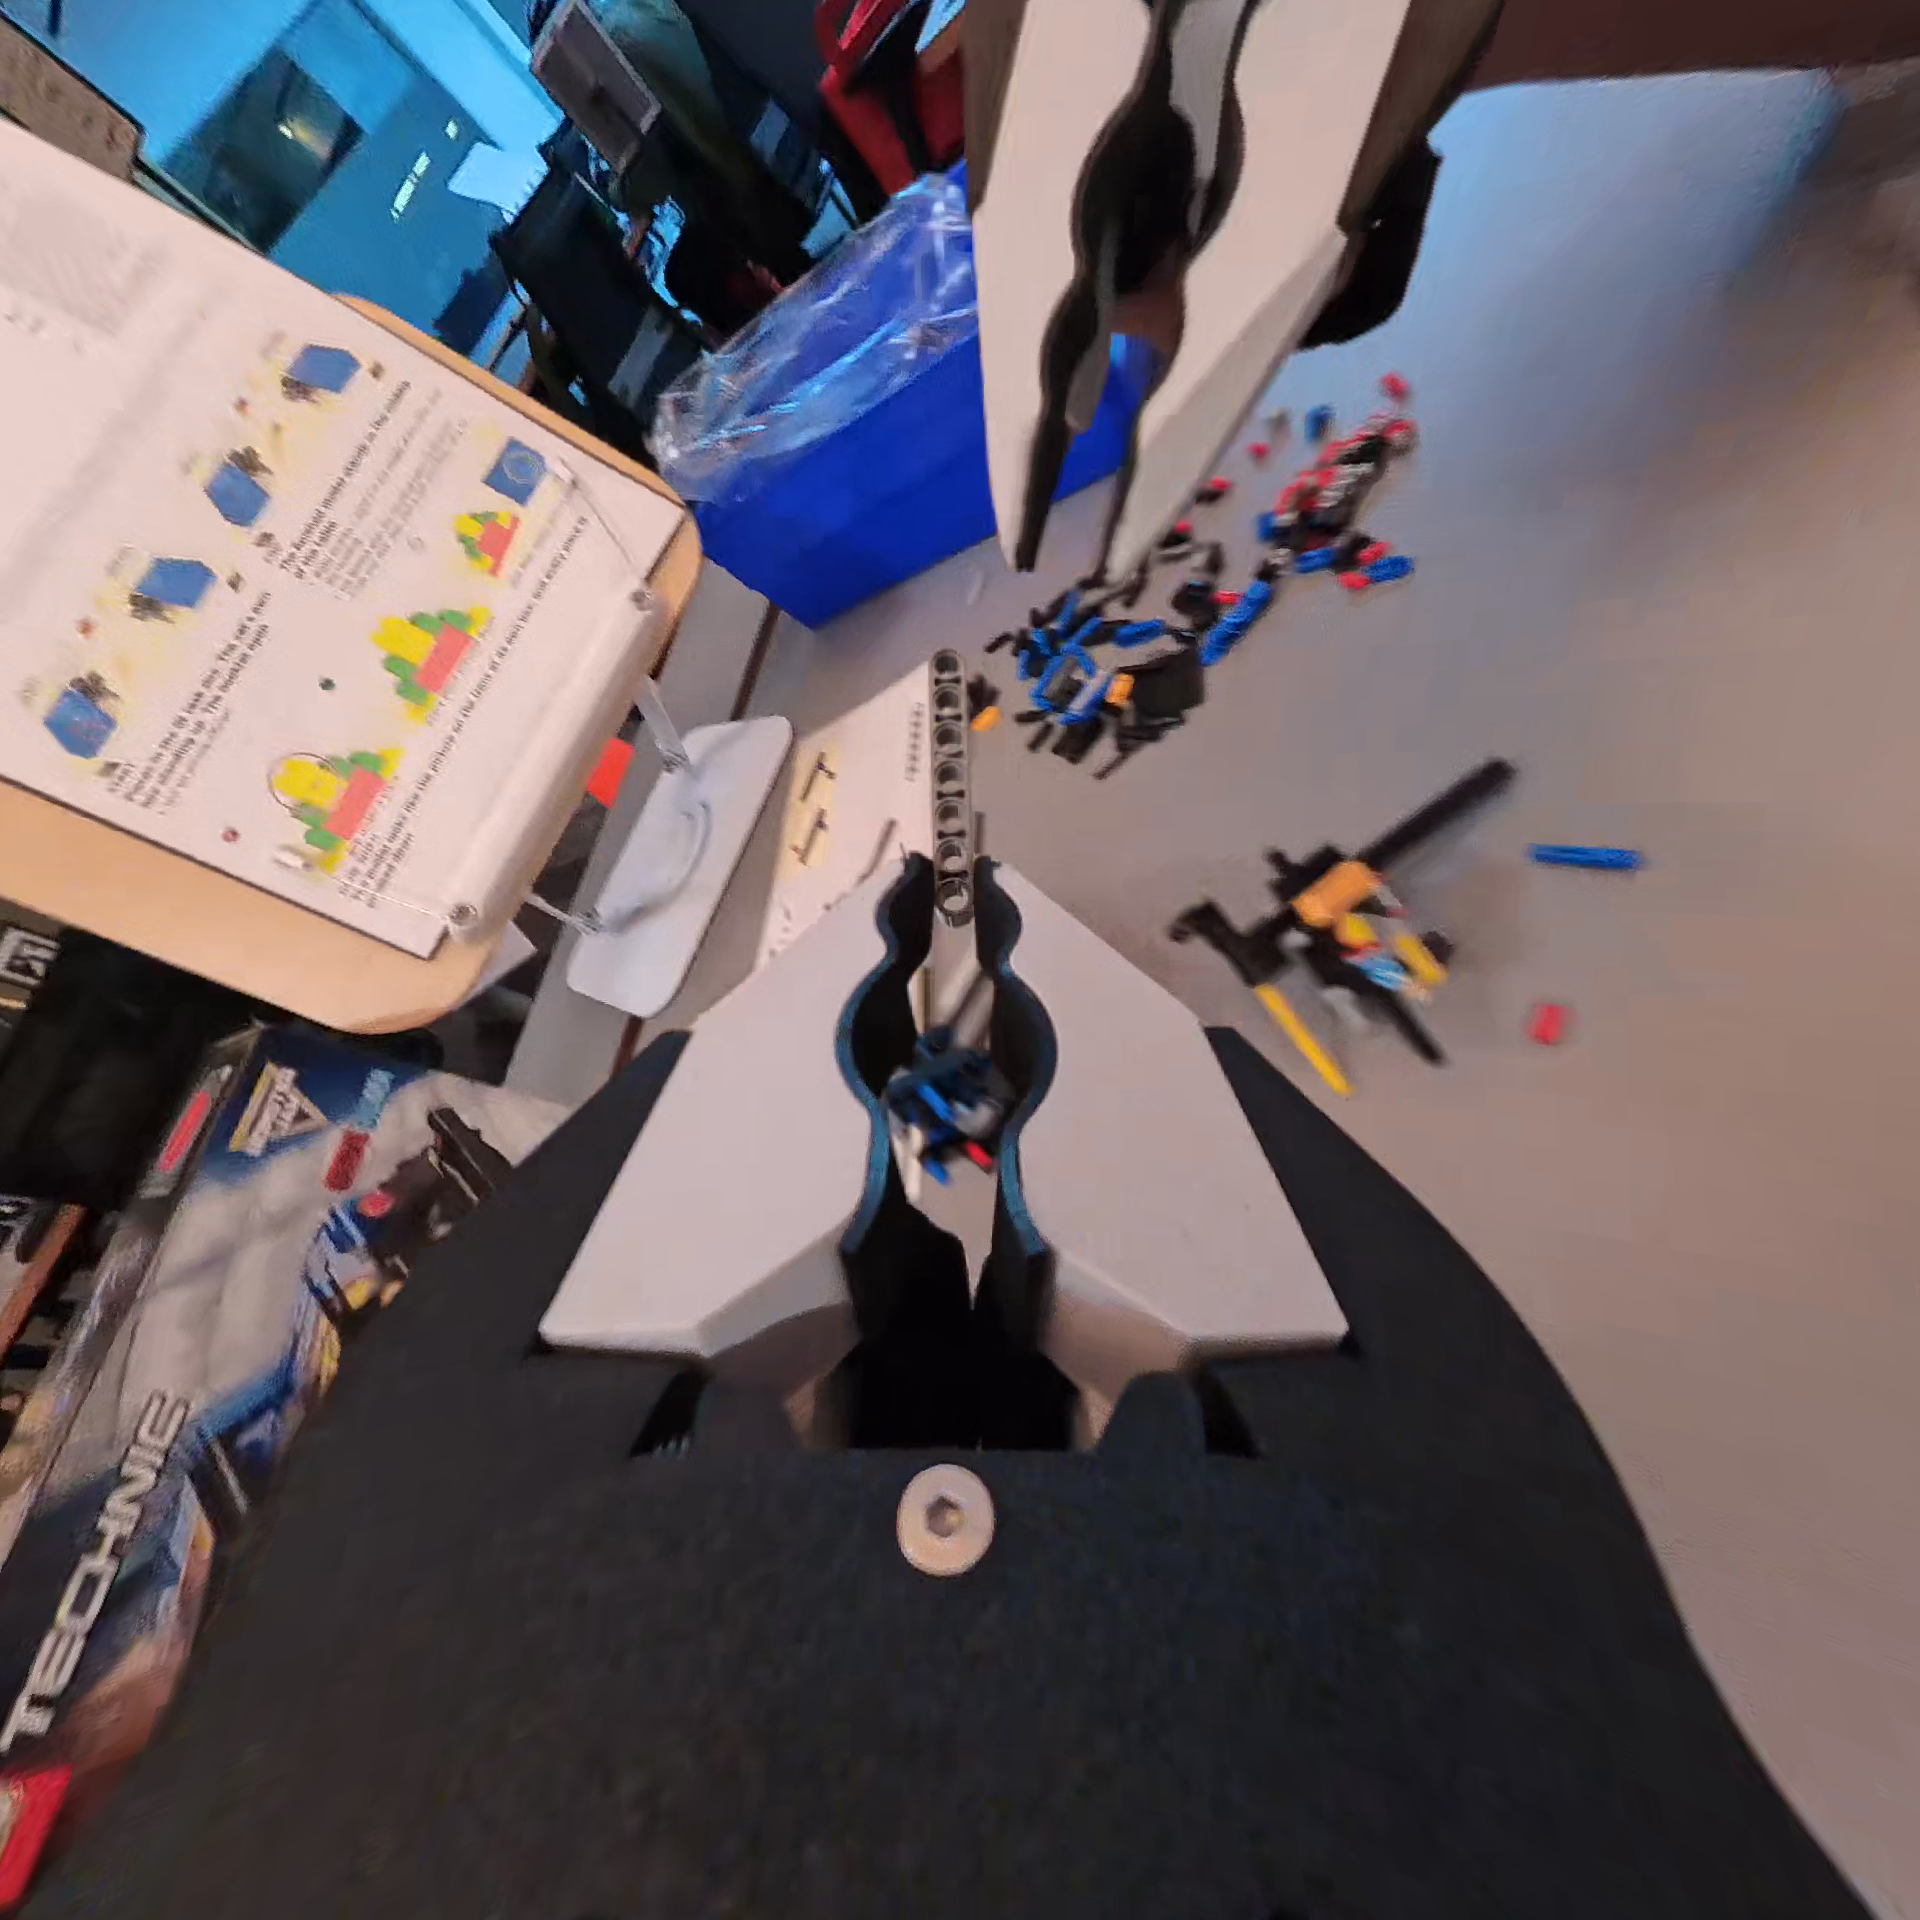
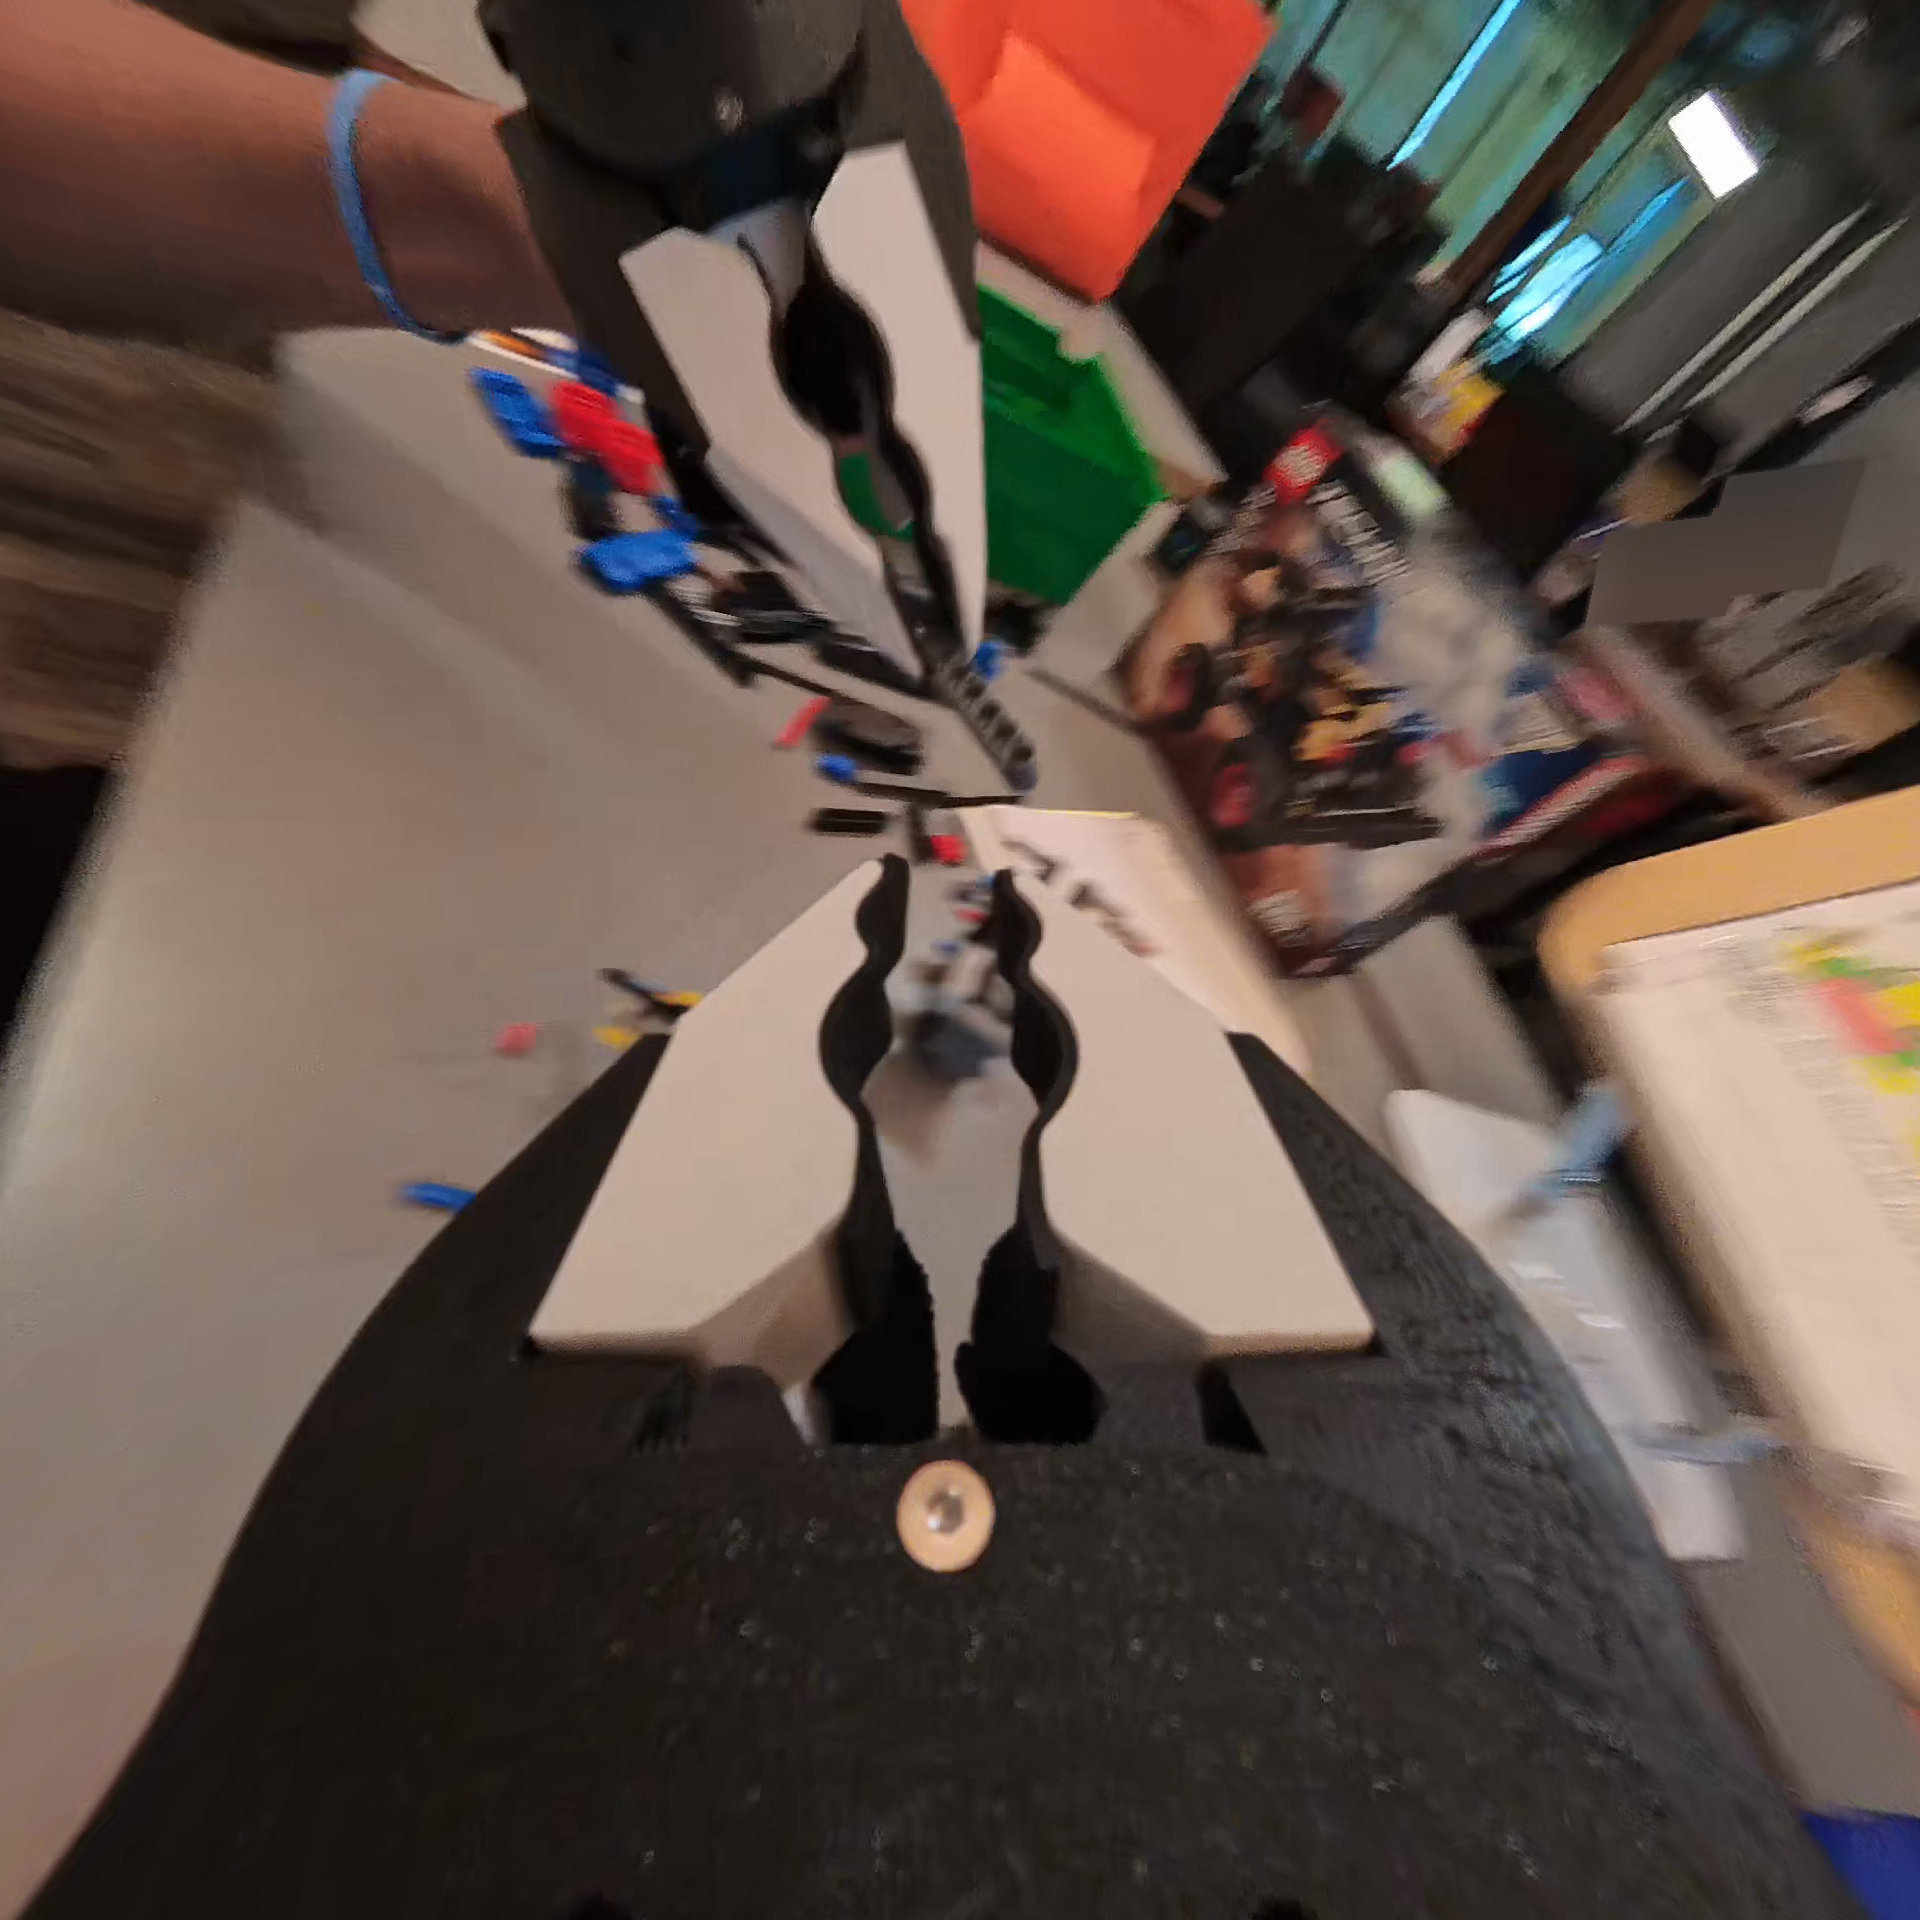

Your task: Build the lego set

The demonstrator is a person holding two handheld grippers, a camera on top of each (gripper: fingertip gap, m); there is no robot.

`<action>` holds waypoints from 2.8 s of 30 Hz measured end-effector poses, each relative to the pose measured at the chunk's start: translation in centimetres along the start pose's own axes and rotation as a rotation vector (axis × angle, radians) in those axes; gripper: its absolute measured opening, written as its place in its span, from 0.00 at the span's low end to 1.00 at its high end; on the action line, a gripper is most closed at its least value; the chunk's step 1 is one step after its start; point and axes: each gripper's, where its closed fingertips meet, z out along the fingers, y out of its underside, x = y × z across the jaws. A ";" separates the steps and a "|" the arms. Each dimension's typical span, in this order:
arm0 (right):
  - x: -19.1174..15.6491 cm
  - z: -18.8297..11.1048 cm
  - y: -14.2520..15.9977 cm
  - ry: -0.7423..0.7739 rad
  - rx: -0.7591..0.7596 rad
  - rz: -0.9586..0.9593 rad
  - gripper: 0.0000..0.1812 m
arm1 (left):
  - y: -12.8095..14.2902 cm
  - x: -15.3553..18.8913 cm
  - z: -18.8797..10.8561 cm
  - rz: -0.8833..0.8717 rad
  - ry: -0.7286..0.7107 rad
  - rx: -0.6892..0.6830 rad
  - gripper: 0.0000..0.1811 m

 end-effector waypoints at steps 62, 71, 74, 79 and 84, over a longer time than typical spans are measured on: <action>-3.9 5.0 7.0 -0.083 -0.188 -0.300 0.04 | 4.5 6.4 6.3 0.097 0.028 -0.087 0.08; -3.5 5.3 6.2 0.040 -0.237 -0.464 0.04 | 4.8 5.7 6.5 0.258 -0.097 -0.148 0.04; -3.6 5.3 6.3 0.039 -0.238 -0.467 0.04 | 4.9 5.7 6.6 0.278 -0.110 -0.155 0.03; -3.3 5.1 6.2 0.041 -0.213 -0.346 0.04 | 4.4 5.4 6.4 0.311 -0.144 -0.132 0.03; -3.5 4.8 6.3 0.010 -0.211 -0.347 0.04 | 4.3 5.7 6.5 0.330 -0.137 -0.115 0.04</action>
